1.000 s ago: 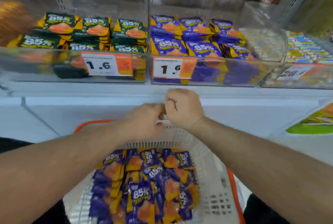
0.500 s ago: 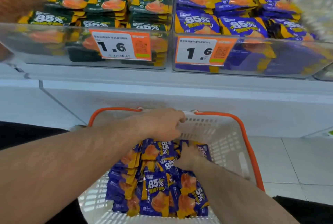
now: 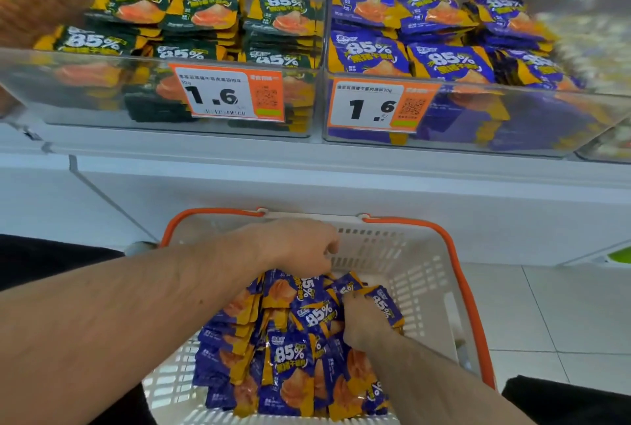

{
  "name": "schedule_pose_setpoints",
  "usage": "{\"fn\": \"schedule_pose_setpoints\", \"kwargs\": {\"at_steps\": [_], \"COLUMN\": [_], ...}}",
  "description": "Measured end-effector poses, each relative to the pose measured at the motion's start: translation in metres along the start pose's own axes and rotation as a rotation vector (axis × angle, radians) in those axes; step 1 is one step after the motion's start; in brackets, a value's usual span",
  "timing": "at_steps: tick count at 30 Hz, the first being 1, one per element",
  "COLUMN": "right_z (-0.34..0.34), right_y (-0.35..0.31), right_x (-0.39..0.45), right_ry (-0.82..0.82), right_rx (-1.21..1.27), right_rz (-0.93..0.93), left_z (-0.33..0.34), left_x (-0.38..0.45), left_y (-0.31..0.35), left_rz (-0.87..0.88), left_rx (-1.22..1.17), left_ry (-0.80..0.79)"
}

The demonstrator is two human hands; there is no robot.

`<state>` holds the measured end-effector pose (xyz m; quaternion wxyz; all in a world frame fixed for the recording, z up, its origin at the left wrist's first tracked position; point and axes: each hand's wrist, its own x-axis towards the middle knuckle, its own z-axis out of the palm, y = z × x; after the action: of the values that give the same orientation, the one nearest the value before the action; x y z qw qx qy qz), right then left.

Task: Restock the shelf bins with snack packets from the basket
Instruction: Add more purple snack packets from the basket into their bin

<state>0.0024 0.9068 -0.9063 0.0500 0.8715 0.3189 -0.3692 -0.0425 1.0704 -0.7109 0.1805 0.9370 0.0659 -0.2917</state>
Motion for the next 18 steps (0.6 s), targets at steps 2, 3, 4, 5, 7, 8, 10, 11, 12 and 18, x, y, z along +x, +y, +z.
{"fn": "schedule_pose_setpoints", "kwargs": {"at_steps": [2,3,4,5,7,8,10,11,12,18], "right_z": [-0.001,-0.001,-0.004,-0.006,-0.017,-0.024,-0.047,-0.061,-0.076,-0.16], "right_y": [0.001,0.001,-0.001,-0.001,-0.001,0.0,0.001,0.002,0.003,0.003], "right_x": [-0.007,-0.009,-0.013,-0.015,-0.018,-0.02,-0.025,-0.03,-0.033,-0.081], "right_ry": [0.021,0.027,0.032,0.04,0.057,0.076,0.102,0.1,0.097,0.007], "right_rx": [0.043,0.035,0.038,0.02,0.009,0.008,0.024,0.047,0.085,0.561], "right_rz": [0.031,0.046,0.05,0.059,0.073,0.077,0.092,0.099,0.093,-0.012], "left_z": [0.0,0.0,0.0,0.0,0.0,-0.001,-0.002,-0.002,-0.003,-0.01], "left_x": [-0.003,-0.005,-0.007,-0.009,-0.013,-0.015,-0.018,-0.02,-0.021,-0.02], "left_y": [0.001,0.001,0.0,-0.001,-0.004,-0.006,-0.009,-0.011,-0.014,-0.03], "left_rz": [0.009,0.01,0.009,0.006,-0.004,-0.013,-0.037,-0.048,-0.06,-0.215], "left_rx": [0.007,0.018,0.034,0.047,0.057,0.061,0.077,0.091,0.102,-0.149], "left_ry": [-0.014,-0.017,-0.018,-0.019,-0.032,-0.042,-0.051,-0.047,-0.038,0.126]}}
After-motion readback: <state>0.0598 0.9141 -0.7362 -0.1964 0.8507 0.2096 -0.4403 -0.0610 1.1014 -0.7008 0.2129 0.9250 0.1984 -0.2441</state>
